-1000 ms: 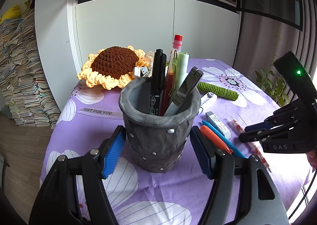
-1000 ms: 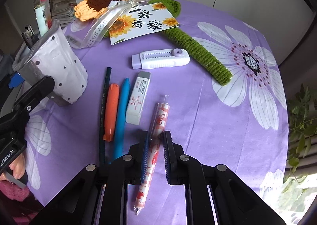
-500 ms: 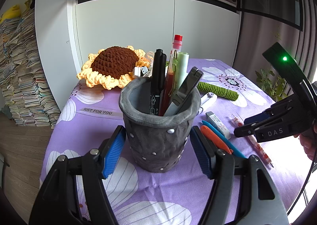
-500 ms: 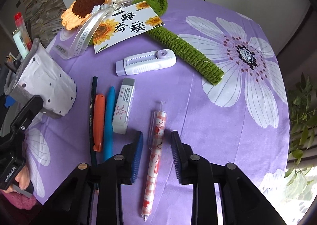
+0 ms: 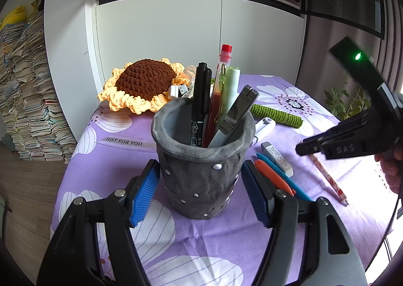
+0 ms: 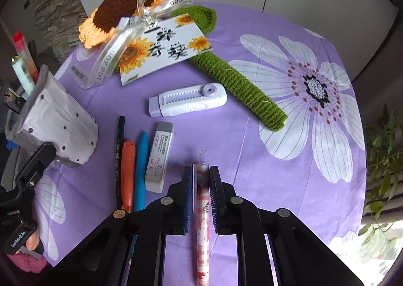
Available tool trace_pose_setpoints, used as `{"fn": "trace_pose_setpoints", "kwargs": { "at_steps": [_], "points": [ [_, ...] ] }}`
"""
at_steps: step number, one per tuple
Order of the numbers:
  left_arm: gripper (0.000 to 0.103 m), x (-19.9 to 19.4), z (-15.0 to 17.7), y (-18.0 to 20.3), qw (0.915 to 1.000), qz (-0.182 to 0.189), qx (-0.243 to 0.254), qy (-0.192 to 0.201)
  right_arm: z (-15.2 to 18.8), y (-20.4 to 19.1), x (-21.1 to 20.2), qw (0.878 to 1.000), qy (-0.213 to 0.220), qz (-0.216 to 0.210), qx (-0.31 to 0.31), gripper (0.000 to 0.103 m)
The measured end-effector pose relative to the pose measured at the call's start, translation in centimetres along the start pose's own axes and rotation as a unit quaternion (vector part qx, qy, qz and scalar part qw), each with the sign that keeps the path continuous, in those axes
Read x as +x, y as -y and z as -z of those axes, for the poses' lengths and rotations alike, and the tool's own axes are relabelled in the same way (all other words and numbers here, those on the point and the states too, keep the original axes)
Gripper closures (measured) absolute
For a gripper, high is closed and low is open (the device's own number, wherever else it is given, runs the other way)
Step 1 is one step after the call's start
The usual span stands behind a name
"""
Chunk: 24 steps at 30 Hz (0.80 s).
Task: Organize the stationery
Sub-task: 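Lift the pink patterned pen into the grey cup and open the right tool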
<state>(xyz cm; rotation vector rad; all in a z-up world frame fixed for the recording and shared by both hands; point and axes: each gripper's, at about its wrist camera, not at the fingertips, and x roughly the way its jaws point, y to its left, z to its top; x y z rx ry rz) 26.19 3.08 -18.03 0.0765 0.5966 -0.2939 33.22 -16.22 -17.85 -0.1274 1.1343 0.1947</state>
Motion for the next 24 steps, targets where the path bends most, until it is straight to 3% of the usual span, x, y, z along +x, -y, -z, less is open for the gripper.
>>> {"fn": "trace_pose_setpoints", "kwargs": {
  "at_steps": [8,18,24],
  "points": [
    [0.036,-0.1,0.0,0.0,1.0,0.0,0.0,0.0,0.6,-1.4,-7.8,0.992,0.115,-0.044,-0.003,0.09],
    [0.036,0.0,0.0,0.0,1.0,0.0,0.0,0.0,0.0,-6.4,-16.4,0.956,0.264,-0.117,-0.048,0.092],
    [0.036,0.0,-0.1,0.1,1.0,0.0,0.0,0.0,-0.8,-7.9,-19.8,0.935,0.318,-0.145,-0.064,0.092]
  ]
}}
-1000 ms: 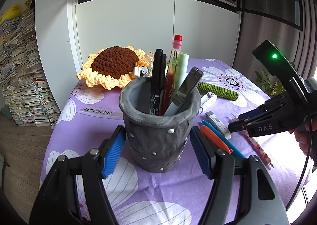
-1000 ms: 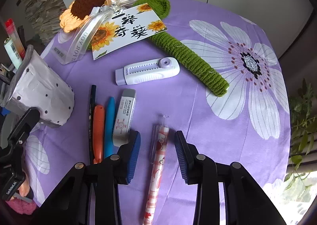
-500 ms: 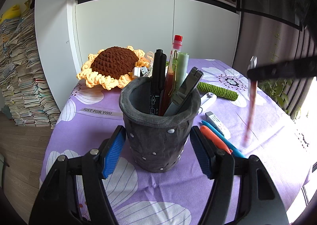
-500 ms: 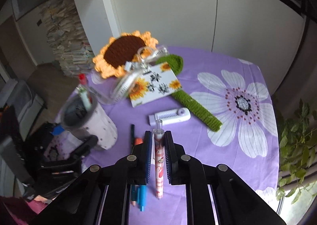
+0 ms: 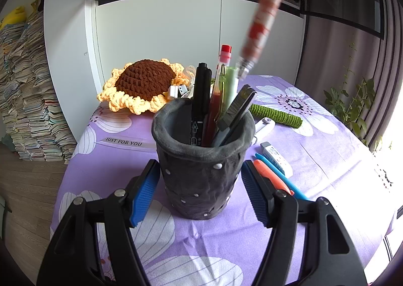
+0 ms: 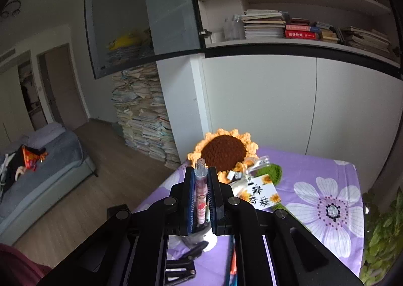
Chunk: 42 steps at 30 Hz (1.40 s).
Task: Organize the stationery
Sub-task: 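Lift the pink patterned pen into the grey cup and open the right tool, then grasp the white rectangular eraser with the right tool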
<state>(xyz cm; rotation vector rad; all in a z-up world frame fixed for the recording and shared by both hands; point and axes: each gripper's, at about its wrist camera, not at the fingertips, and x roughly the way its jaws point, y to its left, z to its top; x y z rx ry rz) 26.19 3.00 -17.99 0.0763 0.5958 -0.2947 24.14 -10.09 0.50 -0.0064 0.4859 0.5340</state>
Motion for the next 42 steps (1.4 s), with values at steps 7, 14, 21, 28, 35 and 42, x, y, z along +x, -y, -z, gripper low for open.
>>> {"fn": "trace_pose_setpoints", "kwargs": {
  "at_steps": [7,14,21,28,35,42],
  "points": [
    [0.036,0.0,-0.1,0.1,1.0,0.0,0.0,0.0,1.1,-0.1,4.2,0.999,-0.034,-0.001,-0.004,0.092],
    [0.037,0.3,-0.1,0.2,1.0,0.001,0.0,-0.003,4.4,0.4,9.2,0.993,-0.12,-0.003,0.002,0.092],
    [0.037,0.0,0.0,0.4,1.0,0.004,-0.001,-0.001,5.2,1.6,9.2,0.99,-0.139,-0.021,0.029,0.092],
    [0.037,0.0,0.0,0.4,1.0,0.004,-0.001,-0.001,4.9,4.1,5.8,0.993,-0.108,0.027,0.043,0.092],
    [0.037,-0.1,0.0,0.4,1.0,0.004,0.0,0.003,9.1,9.3,10.1,0.961,-0.235,0.111,0.1,0.091],
    [0.037,-0.1,0.0,0.3,1.0,0.004,-0.001,0.002,11.6,12.1,13.7,0.94,-0.286,0.107,0.155,0.091]
  ]
}}
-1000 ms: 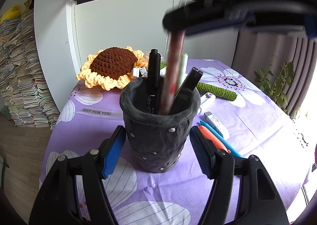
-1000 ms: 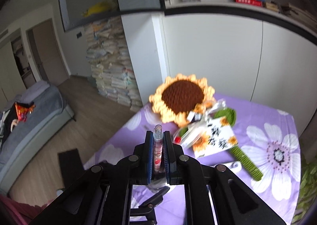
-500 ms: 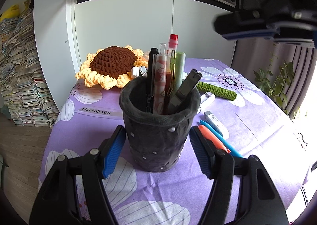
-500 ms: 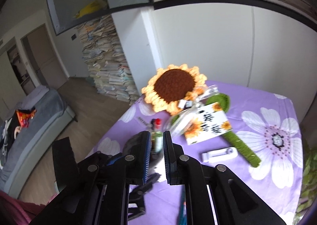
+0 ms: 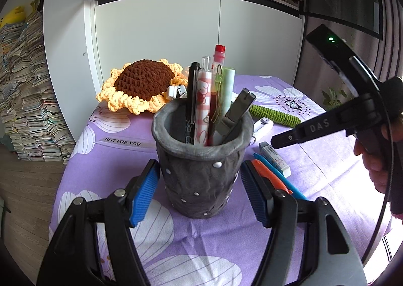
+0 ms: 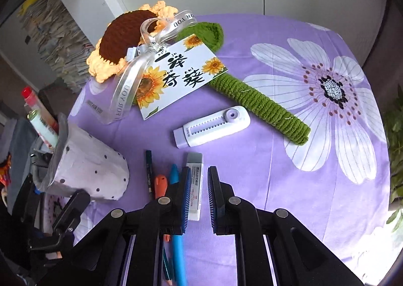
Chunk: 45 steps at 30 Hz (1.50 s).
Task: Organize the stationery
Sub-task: 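Grasp the white rectangular eraser with the right tool, then lift the white eraser into the grey cup and open the right tool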
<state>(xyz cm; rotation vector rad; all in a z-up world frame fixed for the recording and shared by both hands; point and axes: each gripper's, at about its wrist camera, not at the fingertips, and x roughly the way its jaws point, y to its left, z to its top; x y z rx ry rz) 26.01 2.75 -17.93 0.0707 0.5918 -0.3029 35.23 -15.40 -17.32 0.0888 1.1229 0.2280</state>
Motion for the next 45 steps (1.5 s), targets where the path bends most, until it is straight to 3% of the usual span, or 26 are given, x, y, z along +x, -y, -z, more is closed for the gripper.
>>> {"fn": "trace_pose_setpoints", "kwargs": {
  "at_steps": [7,11,17,18,19,27,33,37,40,45],
  "points": [
    [0.037,0.0,0.0,0.0,1.0,0.0,0.0,0.0,-0.8,-0.2,1.7,1.0,-0.023,-0.008,0.008,0.09],
    [0.037,0.0,0.0,0.0,1.0,0.0,0.0,0.0,-1.1,-0.7,2.4,1.0,-0.027,-0.008,0.007,0.072],
    [0.037,0.0,0.0,0.0,1.0,0.0,0.0,0.0,-1.4,-1.3,2.8,0.999,-0.027,0.008,-0.016,0.073],
    [0.037,0.0,0.0,0.0,1.0,0.0,0.0,0.0,-1.4,-1.5,2.8,0.999,-0.027,0.011,-0.021,0.075],
    [0.037,0.0,0.0,0.0,1.0,0.0,0.0,0.0,-1.4,-1.6,2.8,0.999,-0.024,0.015,-0.025,0.085],
    [0.037,0.0,0.0,0.0,1.0,0.0,-0.001,0.0,-1.1,-1.3,1.6,0.999,-0.008,0.023,-0.036,0.085],
    [0.037,0.0,0.0,0.1,1.0,0.001,0.0,0.001,-0.6,0.9,0.8,0.999,0.002,0.04,-0.015,0.085],
    [0.037,0.0,0.0,0.1,1.0,0.001,0.0,0.001,-0.2,1.4,-2.9,0.999,0.052,0.0,0.001,0.086],
    [0.036,0.1,0.0,0.1,1.0,0.001,0.0,0.001,-0.1,-0.5,-7.1,0.993,0.113,-0.042,-0.018,0.086],
    [0.036,0.0,0.0,0.1,1.0,0.001,0.0,0.001,0.9,-5.5,-14.0,0.968,0.214,-0.103,-0.085,0.086]
  ]
}}
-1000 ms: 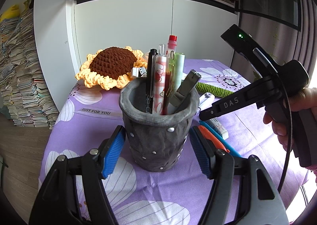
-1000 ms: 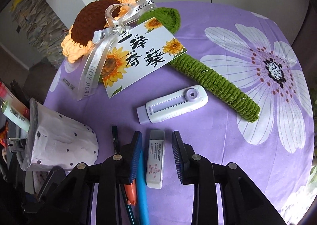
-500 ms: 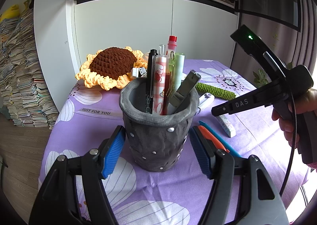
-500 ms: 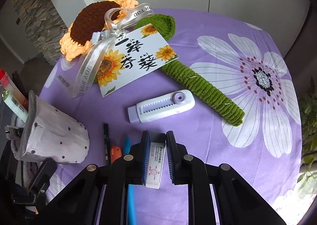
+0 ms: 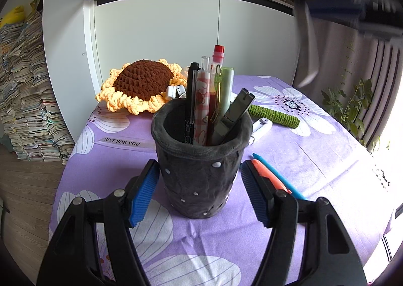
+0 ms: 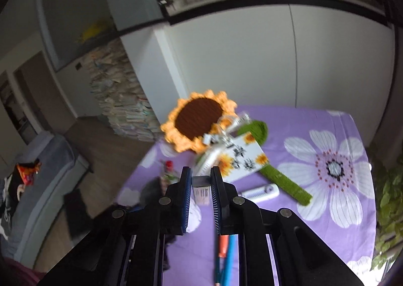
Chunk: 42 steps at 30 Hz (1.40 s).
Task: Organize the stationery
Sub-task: 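Lift the white eraser into the grey cup and open the right tool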
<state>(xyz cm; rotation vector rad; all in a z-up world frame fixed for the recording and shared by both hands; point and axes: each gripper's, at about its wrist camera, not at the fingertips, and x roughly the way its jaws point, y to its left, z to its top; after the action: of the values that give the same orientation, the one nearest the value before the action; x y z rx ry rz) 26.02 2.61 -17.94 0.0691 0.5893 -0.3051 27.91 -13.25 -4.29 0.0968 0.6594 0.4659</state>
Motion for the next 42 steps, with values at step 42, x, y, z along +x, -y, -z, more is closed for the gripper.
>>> {"fn": "trace_pose_setpoints", "kwargs": {
  "at_steps": [42],
  "points": [
    [0.034,0.1,0.0,0.0,1.0,0.002,-0.001,0.002,5.3,4.6,6.5,0.985,-0.156,0.066,0.038,0.086]
  ]
}}
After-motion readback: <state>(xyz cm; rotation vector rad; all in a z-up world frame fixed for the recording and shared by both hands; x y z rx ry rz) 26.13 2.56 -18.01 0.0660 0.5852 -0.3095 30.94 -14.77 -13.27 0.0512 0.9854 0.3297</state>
